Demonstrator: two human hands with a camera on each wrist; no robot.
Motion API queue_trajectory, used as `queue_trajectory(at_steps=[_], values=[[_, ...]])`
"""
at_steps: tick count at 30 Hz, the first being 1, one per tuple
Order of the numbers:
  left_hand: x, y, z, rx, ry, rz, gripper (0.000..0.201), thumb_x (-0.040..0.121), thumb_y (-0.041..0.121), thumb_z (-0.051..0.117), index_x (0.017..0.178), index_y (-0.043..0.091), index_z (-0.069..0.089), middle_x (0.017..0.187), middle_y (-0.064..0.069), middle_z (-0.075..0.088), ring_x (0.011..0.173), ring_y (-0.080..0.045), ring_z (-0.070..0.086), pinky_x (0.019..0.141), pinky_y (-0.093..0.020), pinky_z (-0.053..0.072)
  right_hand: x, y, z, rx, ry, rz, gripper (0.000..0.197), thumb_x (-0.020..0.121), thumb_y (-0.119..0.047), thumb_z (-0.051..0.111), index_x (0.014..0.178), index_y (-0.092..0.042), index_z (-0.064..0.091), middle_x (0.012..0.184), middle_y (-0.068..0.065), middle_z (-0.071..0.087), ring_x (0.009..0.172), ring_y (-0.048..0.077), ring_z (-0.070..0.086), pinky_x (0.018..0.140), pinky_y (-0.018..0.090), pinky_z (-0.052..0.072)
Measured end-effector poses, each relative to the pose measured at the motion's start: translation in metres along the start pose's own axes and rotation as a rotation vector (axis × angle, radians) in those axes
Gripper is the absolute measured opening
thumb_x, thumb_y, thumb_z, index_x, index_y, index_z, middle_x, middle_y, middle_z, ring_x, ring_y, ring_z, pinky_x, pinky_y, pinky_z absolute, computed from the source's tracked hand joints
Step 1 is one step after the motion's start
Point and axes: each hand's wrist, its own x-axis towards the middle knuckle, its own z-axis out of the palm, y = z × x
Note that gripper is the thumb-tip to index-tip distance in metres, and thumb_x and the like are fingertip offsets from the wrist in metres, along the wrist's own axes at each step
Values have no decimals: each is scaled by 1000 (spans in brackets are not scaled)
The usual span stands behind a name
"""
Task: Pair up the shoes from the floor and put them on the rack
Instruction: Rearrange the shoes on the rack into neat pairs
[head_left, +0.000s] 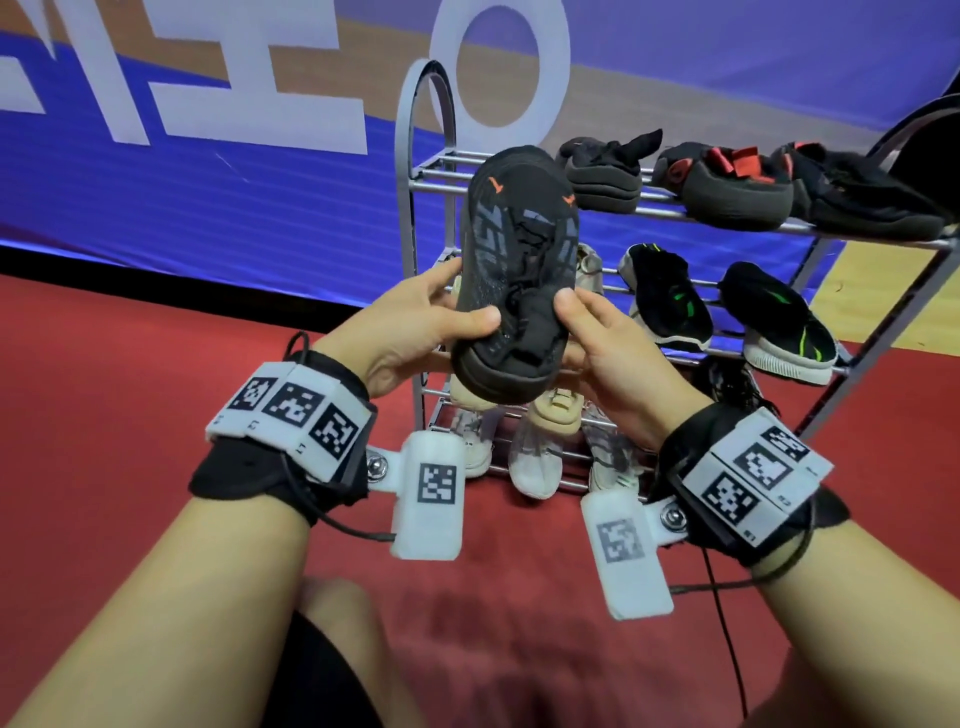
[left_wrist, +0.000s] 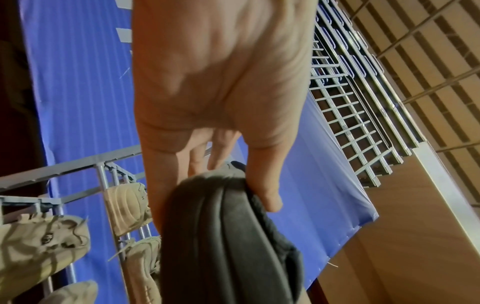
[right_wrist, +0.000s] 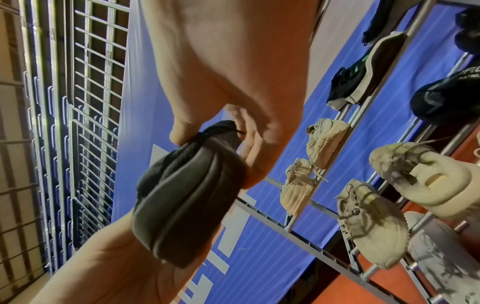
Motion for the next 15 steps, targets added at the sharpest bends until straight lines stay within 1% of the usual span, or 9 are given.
queue_trajectory(at_steps=[1, 2, 4, 7, 9, 11, 12, 14, 15], values=[[-2, 1, 0, 1, -2, -9, 53, 88, 5, 59, 134, 27, 46, 101, 0, 68, 86, -12, 67, 66, -31, 58, 1, 1, -1, 4, -25, -26, 44, 98, -27, 46, 136, -6, 41, 76, -11, 71, 52, 0, 62, 51, 16, 48], [-3, 2, -2, 6, 0, -22, 53, 89, 9, 59, 136, 27, 44, 102, 2, 68, 90, -12, 67, 69, -34, 58, 1, 0, -1, -5, -41, -51, 36, 98, -22, 47, 131, -7, 46, 72, -13, 69, 54, -2, 63, 52, 15, 47], [-7, 3, -6, 43, 12, -54, 59, 86, 20, 63, 139, 29, 39, 105, 5, 68, 93, -11, 67, 71, -40, 59, 0, -4, 7, -51, -35, -96, 31, 96, -16, 50, 126, -9, 52, 92, -5, 68, 74, 4, 68, 61, 19, 53], [-14, 6, -11, 124, -15, -153, 84, 66, 41, 67, 141, 27, 32, 114, 1, 67, 93, -16, 69, 65, -37, 59, 7, -5, 17, -91, 4, -151, 43, 89, -20, 62, 130, -15, 50, 113, 6, 63, 107, 20, 63, 91, 37, 54], [-19, 7, -11, 176, -46, -180, 68, 70, 35, 69, 130, 23, 41, 110, -2, 68, 89, -18, 70, 66, -34, 59, 12, -7, 24, -92, -2, -180, 43, 86, -25, 66, 126, -19, 52, 114, 4, 63, 112, 23, 60, 100, 45, 48], [-19, 6, -10, 143, -23, -153, 30, 83, 17, 65, 110, 20, 53, 103, -2, 69, 80, -16, 70, 67, -30, 60, 15, -8, 29, -27, -31, -178, 31, 93, -13, 55, 123, -17, 49, 103, 0, 64, 98, 16, 63, 93, 38, 52], [-18, 6, -11, 92, 17, -130, 23, 86, 10, 62, 105, 18, 54, 103, -3, 69, 77, -16, 70, 67, -29, 60, 17, -9, 32, -3, -38, -181, 29, 94, -9, 51, 122, -16, 49, 99, 1, 64, 90, 13, 64, 84, 31, 56], [-15, 5, -15, -29, 106, -92, 32, 86, 2, 60, 114, 15, 49, 108, -9, 67, 78, -19, 71, 66, -30, 60, 20, -11, 36, 23, -40, -181, 30, 96, -10, 49, 125, -15, 48, 97, 3, 63, 78, 10, 65, 59, 18, 54], [-13, 4, -16, -69, 144, -72, 39, 87, 1, 60, 120, 15, 46, 110, -11, 67, 80, -21, 72, 67, -31, 60, 22, -13, 38, 16, -38, -168, 31, 96, -13, 49, 127, -16, 48, 97, 2, 64, 77, 9, 66, 55, 16, 51]])
